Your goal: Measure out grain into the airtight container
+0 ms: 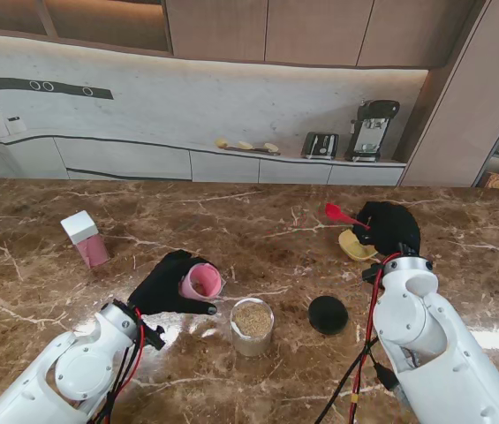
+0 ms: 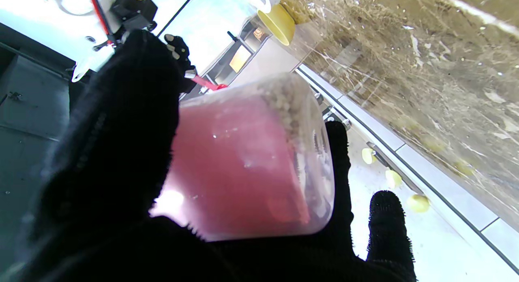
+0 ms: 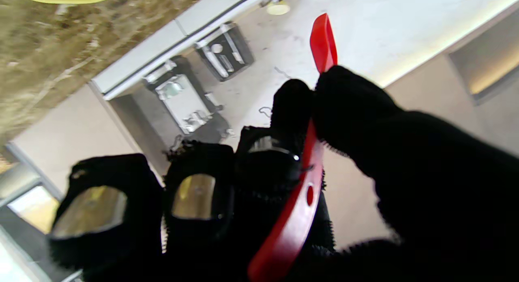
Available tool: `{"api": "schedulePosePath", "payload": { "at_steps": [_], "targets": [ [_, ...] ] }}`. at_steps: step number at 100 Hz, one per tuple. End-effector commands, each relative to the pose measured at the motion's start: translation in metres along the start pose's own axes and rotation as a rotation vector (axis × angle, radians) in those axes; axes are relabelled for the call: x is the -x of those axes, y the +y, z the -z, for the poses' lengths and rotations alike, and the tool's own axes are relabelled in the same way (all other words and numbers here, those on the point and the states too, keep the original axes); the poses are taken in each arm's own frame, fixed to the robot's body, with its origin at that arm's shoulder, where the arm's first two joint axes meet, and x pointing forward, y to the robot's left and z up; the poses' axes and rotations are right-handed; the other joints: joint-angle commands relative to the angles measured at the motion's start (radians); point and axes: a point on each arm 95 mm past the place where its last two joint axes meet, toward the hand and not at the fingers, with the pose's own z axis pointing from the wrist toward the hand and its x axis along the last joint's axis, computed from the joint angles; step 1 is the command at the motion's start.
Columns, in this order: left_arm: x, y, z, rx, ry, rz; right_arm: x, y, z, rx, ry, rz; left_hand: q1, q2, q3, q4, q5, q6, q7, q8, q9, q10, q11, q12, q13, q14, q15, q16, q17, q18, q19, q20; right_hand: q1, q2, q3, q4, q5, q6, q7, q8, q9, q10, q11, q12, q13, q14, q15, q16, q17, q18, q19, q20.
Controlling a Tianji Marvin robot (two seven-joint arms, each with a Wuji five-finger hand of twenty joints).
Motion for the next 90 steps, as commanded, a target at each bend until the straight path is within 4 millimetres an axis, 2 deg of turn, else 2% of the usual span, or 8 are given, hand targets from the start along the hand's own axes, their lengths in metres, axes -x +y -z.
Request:
{"api": "schedulePosePath", "payload": {
  "at_steps": [1,37,90],
  "targets": [
    [-0.002,0.002,-0.001,-0.007,0.007,0.010,0.016,-0.002,-0.008,-0.010,-0.077,-0.002,0.104,0.187,0.307,-0.038,0.187,-0.272,0.151,0.018,0.110,-0.115,0.021,0.013,-0.018,-0.022,-0.035,-0.008,-0.018,-0.003,-0.018,0.006,0.049,-0.005,0.160,0.025,0.049,-0.064,0.059,0.018,0.047,0.002,0.034,-0.008,0.044,-0.019,0.030,0.024,0.031,0.036,0.066,-0.014],
    [-0.004,0.005,-0.005,-0.052,0.014,0.034,0.053,-0.021,-0.039,-0.044,-0.344,-0.076,0.104,0.185,0.311,-0.038,0.188,-0.272,0.153,0.016,0.112,-0.117,0.020,0.010,-0.018,-0.021,-0.033,-0.007,-0.018,-0.001,-0.015,0.007,0.052,-0.004,0.157,0.024,0.048,-0.059,0.060,0.013,0.048,0.007,0.032,-0.010,0.043,-0.014,0.029,0.022,0.031,0.040,0.064,-0.014],
    [-0.007,0.000,-0.004,-0.085,0.024,0.040,0.078,-0.050,-0.044,-0.152,-0.534,-0.056,0.094,0.179,0.326,-0.042,0.187,-0.276,0.160,0.011,0.120,-0.121,0.017,0.002,-0.014,-0.022,-0.032,-0.007,-0.018,0.003,-0.002,0.007,0.052,0.013,0.138,0.024,0.037,-0.060,0.051,-0.001,0.047,0.010,0.018,-0.016,0.043,-0.010,0.019,0.016,0.029,0.041,0.053,-0.022]
  ]
}}
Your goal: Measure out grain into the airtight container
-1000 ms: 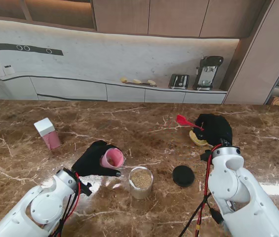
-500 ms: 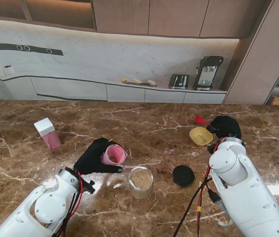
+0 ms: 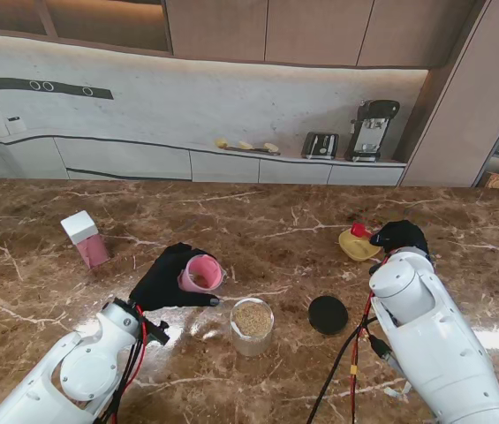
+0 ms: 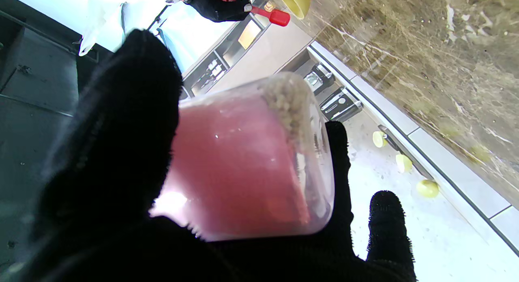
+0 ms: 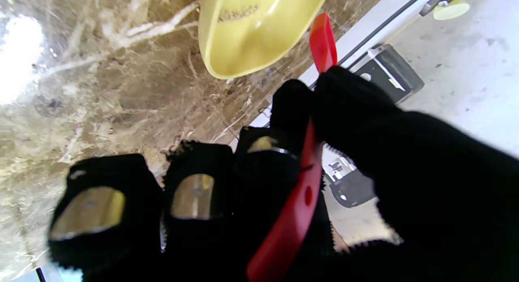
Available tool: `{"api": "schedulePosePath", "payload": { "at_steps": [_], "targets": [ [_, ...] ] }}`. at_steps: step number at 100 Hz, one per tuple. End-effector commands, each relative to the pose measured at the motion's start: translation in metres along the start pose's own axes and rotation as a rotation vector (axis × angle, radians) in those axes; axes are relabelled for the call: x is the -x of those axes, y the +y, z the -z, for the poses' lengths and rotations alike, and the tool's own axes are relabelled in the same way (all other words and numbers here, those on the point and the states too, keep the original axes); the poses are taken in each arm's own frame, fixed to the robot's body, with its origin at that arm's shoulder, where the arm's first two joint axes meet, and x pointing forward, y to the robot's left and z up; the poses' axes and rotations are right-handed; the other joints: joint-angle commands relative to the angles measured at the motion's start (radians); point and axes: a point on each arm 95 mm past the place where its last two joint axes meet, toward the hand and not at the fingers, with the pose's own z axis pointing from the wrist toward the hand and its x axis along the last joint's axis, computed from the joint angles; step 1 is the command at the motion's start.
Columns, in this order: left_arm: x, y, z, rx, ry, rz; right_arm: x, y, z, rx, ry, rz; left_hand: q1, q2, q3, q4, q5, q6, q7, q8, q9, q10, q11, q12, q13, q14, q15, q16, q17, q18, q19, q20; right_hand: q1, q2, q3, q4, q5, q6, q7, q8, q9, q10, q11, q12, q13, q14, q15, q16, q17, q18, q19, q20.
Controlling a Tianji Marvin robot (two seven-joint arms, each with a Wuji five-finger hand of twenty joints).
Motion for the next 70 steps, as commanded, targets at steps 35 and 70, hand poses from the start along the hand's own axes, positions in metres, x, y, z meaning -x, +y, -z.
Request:
{"api": "schedulePosePath", "payload": {
  "at_steps": [35,70],
  "targets": [
    [-0.001,0.001,0.002,0.007,-0.007,-0.002,0.011,-0.017,-0.009,-0.082,-0.084,0.004,0.094,0.181,0.328,-0.043,0.185,-0.276,0.162,0.008,0.118,-0.120,0.015,0.002,-0.015,-0.024,-0.035,-0.009,-0.019,0.000,-0.006,0.001,0.048,0.067,0.077,0.021,-0.009,-0.042,0.009,-0.068,0.047,0.020,-0.025,-0.033,0.043,0.000,-0.020,-0.005,0.015,0.033,0.023,-0.041],
    [0.000,0.001,0.001,0.016,-0.011,-0.008,0.009,-0.023,-0.013,-0.111,-0.111,0.021,0.095,0.181,0.328,-0.043,0.185,-0.273,0.164,0.007,0.117,-0.116,0.017,0.003,-0.016,-0.021,-0.034,-0.008,-0.019,0.000,-0.007,0.000,0.038,0.149,-0.034,0.023,-0.085,0.009,-0.038,-0.211,0.047,0.034,-0.117,-0.059,0.043,0.026,-0.115,-0.056,-0.059,0.011,-0.014,-0.041]
  ]
}}
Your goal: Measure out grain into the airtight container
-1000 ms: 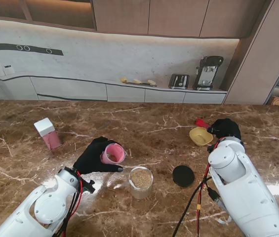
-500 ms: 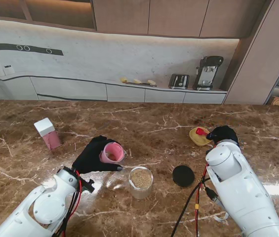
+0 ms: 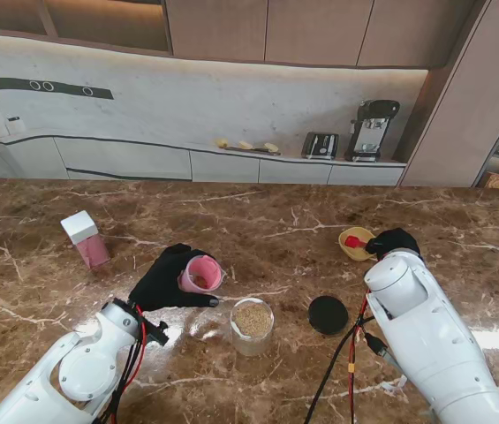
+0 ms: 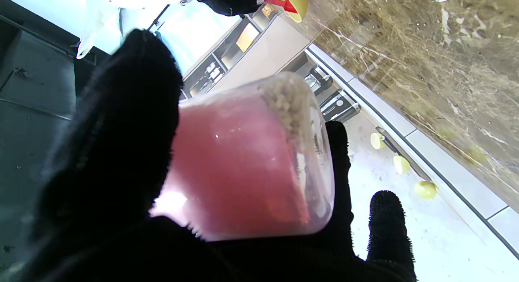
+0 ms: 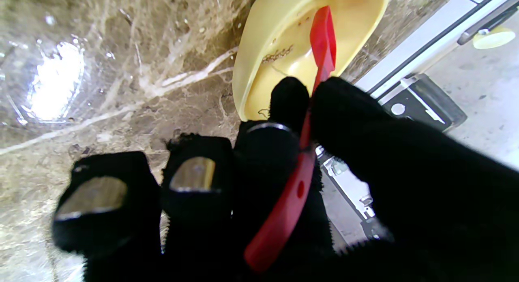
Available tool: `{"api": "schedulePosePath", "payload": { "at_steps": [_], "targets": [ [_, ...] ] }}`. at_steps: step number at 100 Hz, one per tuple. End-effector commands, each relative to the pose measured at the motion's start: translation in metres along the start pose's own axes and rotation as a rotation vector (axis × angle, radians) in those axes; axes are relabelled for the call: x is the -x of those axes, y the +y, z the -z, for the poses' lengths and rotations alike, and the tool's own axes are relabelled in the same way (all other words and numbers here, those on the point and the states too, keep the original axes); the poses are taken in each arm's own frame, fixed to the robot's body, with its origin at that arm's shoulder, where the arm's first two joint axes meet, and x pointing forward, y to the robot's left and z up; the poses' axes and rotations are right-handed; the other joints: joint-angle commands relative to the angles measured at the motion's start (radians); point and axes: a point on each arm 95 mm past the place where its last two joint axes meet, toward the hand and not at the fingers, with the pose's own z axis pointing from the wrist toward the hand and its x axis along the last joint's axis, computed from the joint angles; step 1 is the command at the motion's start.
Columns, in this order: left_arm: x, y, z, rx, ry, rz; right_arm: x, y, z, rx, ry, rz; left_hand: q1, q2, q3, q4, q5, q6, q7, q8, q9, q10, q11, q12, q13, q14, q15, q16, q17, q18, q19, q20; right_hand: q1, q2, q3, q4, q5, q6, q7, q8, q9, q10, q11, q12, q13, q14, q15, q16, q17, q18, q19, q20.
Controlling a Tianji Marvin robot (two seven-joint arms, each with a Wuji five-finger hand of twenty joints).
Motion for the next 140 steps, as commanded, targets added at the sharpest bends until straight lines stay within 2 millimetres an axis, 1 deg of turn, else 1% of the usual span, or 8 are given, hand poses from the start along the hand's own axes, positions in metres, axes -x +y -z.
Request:
{"api": "schedulePosePath", "payload": {
  "at_steps": [1,16,26,44,59,73,99,140],
  "targets": [
    [0.000,0.001,0.001,0.005,-0.003,-0.003,0.003,-0.005,-0.001,-0.026,-0.020,-0.006,0.095,0.181,0.328,-0.043,0.185,-0.273,0.164,0.007,0.117,-0.117,0.017,0.003,-0.016,-0.021,-0.034,-0.008,-0.019,0.000,-0.007,0.000,0.034,0.034,0.000,0.024,-0.039,-0.006,-0.030,-0.046,0.046,0.024,-0.036,-0.025,0.042,0.017,-0.035,-0.033,-0.027,0.008,-0.003,-0.017],
    [0.001,0.001,0.002,0.005,-0.007,-0.004,0.004,-0.006,-0.001,-0.031,-0.017,-0.004,0.094,0.182,0.327,-0.043,0.184,-0.272,0.164,0.006,0.117,-0.115,0.017,0.004,-0.016,-0.020,-0.032,-0.007,-0.018,0.000,-0.007,0.001,0.010,0.051,-0.046,0.028,-0.103,0.005,-0.067,-0.065,0.042,0.025,-0.131,-0.041,0.042,0.027,-0.129,-0.076,-0.106,-0.021,-0.032,-0.010],
    [0.001,0.002,0.003,0.007,-0.010,-0.004,0.005,-0.005,-0.001,-0.034,-0.011,-0.004,0.096,0.181,0.328,-0.043,0.185,-0.272,0.165,0.007,0.118,-0.115,0.018,0.005,-0.015,-0.019,-0.031,-0.006,-0.019,0.001,-0.006,0.001,-0.006,0.094,-0.109,0.033,-0.136,0.009,-0.091,-0.074,0.040,0.026,-0.200,-0.038,0.041,0.037,-0.192,-0.098,-0.144,-0.031,-0.051,-0.003],
    [0.001,0.004,0.004,0.014,-0.012,-0.004,0.004,-0.003,0.000,-0.035,-0.010,-0.025,0.094,0.181,0.329,-0.043,0.185,-0.273,0.164,0.007,0.119,-0.118,0.018,0.004,-0.014,-0.019,-0.031,-0.006,-0.019,0.001,-0.005,0.001,-0.035,0.132,-0.148,0.051,-0.157,0.037,-0.232,-0.026,0.023,0.038,-0.308,0.004,0.038,0.051,-0.304,-0.118,-0.215,-0.042,-0.091,0.018],
    [0.002,0.004,0.005,0.019,-0.013,-0.012,0.003,-0.001,0.000,-0.035,-0.006,-0.028,0.092,0.181,0.330,-0.044,0.186,-0.275,0.164,0.007,0.118,-0.119,0.018,0.005,-0.014,-0.021,-0.031,-0.006,-0.019,0.001,-0.005,0.001,-0.072,0.176,-0.164,0.096,-0.175,0.057,-0.371,0.024,-0.034,0.036,-0.337,0.019,-0.006,0.051,-0.363,-0.113,-0.264,-0.051,-0.122,0.021],
    [0.002,0.004,0.005,0.014,-0.012,-0.014,0.003,0.001,0.001,-0.031,0.008,-0.029,0.091,0.183,0.329,-0.044,0.185,-0.277,0.164,0.008,0.119,-0.120,0.018,0.005,-0.014,-0.023,-0.032,-0.007,-0.019,0.001,-0.005,0.001,-0.103,0.214,-0.185,0.173,-0.187,0.065,-0.469,0.106,-0.083,0.035,-0.347,0.013,-0.056,0.047,-0.392,-0.109,-0.306,-0.057,-0.156,0.020],
    [0.002,0.004,0.004,0.012,-0.006,-0.012,0.004,0.009,0.004,-0.020,0.029,-0.036,0.093,0.182,0.330,-0.044,0.184,-0.277,0.163,0.007,0.117,-0.119,0.017,0.005,-0.014,-0.024,-0.033,-0.007,-0.019,-0.001,-0.006,0.001,-0.120,0.233,-0.213,0.178,-0.234,0.054,-0.503,0.123,-0.145,0.032,-0.368,0.003,-0.122,0.038,-0.430,-0.120,-0.353,-0.076,-0.181,0.013],
    [0.002,0.005,0.002,0.014,0.001,-0.012,0.009,0.018,0.009,-0.013,0.051,-0.029,0.094,0.181,0.330,-0.044,0.185,-0.273,0.164,0.006,0.118,-0.116,0.018,0.004,-0.014,-0.021,-0.032,-0.006,-0.019,0.001,-0.007,0.000,-0.138,0.254,-0.252,0.186,-0.309,0.041,-0.556,0.149,-0.299,0.059,-0.537,-0.133,-0.262,0.039,-0.679,-0.225,-0.474,-0.095,-0.344,-0.035]
  ]
}}
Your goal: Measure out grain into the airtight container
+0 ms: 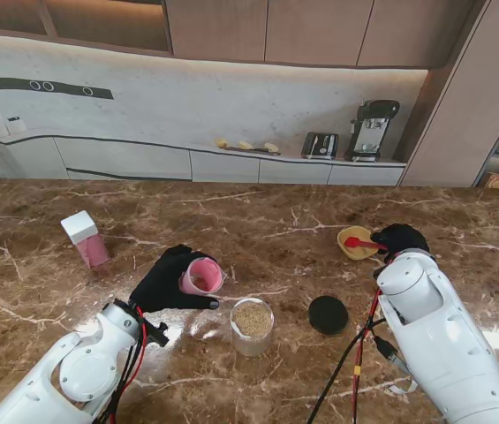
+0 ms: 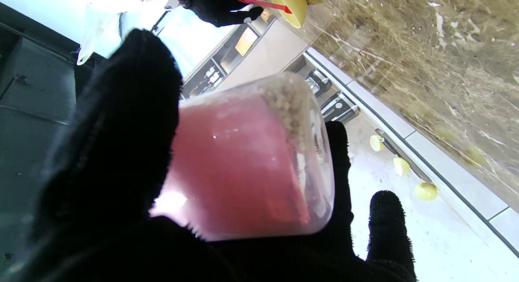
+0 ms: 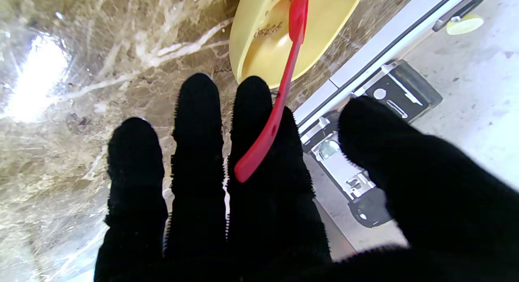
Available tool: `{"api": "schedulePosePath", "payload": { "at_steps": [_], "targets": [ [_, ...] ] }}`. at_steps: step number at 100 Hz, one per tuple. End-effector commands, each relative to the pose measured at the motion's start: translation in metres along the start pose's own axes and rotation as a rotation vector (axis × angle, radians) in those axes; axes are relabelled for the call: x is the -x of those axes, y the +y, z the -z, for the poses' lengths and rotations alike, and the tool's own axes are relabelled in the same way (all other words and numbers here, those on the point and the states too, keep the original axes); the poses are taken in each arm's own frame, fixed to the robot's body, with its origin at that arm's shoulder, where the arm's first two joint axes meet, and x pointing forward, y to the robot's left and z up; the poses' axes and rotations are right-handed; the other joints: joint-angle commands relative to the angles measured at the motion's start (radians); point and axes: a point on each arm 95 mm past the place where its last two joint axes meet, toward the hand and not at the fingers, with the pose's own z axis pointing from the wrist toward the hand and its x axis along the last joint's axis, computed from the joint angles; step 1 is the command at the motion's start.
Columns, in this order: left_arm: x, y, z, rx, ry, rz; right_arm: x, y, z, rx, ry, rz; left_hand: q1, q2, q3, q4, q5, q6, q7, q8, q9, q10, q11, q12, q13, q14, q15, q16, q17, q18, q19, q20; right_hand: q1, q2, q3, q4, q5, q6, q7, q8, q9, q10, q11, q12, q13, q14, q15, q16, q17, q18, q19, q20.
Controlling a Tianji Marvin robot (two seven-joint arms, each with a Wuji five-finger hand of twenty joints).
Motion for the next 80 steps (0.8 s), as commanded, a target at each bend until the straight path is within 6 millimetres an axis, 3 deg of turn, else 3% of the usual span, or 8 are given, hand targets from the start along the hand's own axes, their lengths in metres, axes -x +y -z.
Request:
{"api": "schedulePosePath", "payload": {
  "at_steps": [1,24,38,80],
  "targets": [
    [0.0006,0.0027,0.0011,0.003,-0.002,0.003,0.0031,-0.0015,0.0010,-0.021,-0.002,0.000,0.094,0.182,0.330,-0.041,0.185,-0.273,0.164,0.006,0.118,-0.115,0.018,0.004,-0.014,-0.021,-0.032,-0.006,-0.019,0.000,-0.007,0.000,-0.045,0.016,-0.007,0.035,-0.045,-0.021,-0.020,0.015,-0.021,0.003,-0.023,-0.024,-0.027,-0.012,-0.024,-0.022,-0.011,-0.020,-0.016,-0.021],
    [0.0005,0.0029,0.0010,0.001,-0.003,0.003,0.0023,-0.0010,0.0030,-0.013,0.003,-0.002,0.094,0.182,0.330,-0.040,0.186,-0.272,0.165,0.007,0.119,-0.116,0.019,0.005,-0.014,-0.019,-0.032,-0.006,-0.019,0.001,-0.006,0.001,-0.049,0.021,-0.013,0.037,-0.085,-0.028,-0.039,0.017,-0.125,0.016,-0.092,-0.078,-0.083,-0.018,-0.081,-0.047,-0.070,-0.029,-0.072,-0.033],
    [0.0002,0.0045,0.0004,0.003,0.000,0.007,0.0026,0.0005,0.0033,0.001,0.012,0.010,0.093,0.182,0.331,-0.040,0.185,-0.274,0.164,0.007,0.119,-0.117,0.018,0.005,-0.015,-0.020,-0.032,-0.006,-0.019,0.001,-0.006,0.001,-0.057,0.023,-0.021,0.037,-0.129,-0.030,-0.057,0.022,-0.232,0.022,-0.143,-0.129,-0.167,-0.024,-0.162,-0.085,-0.150,-0.053,-0.171,-0.057],
    [-0.0003,0.0040,-0.0014,-0.008,0.000,0.015,0.0033,0.0080,0.0092,0.047,0.063,0.065,0.093,0.178,0.334,-0.040,0.186,-0.282,0.163,0.006,0.126,-0.124,0.003,-0.018,-0.009,-0.027,-0.033,-0.007,-0.017,0.000,-0.002,0.002,-0.076,0.026,-0.058,0.037,-0.199,-0.023,-0.108,0.017,-0.451,0.041,-0.294,-0.308,-0.423,-0.040,-0.472,-0.302,-0.365,-0.160,-0.550,-0.231]
  ]
}}
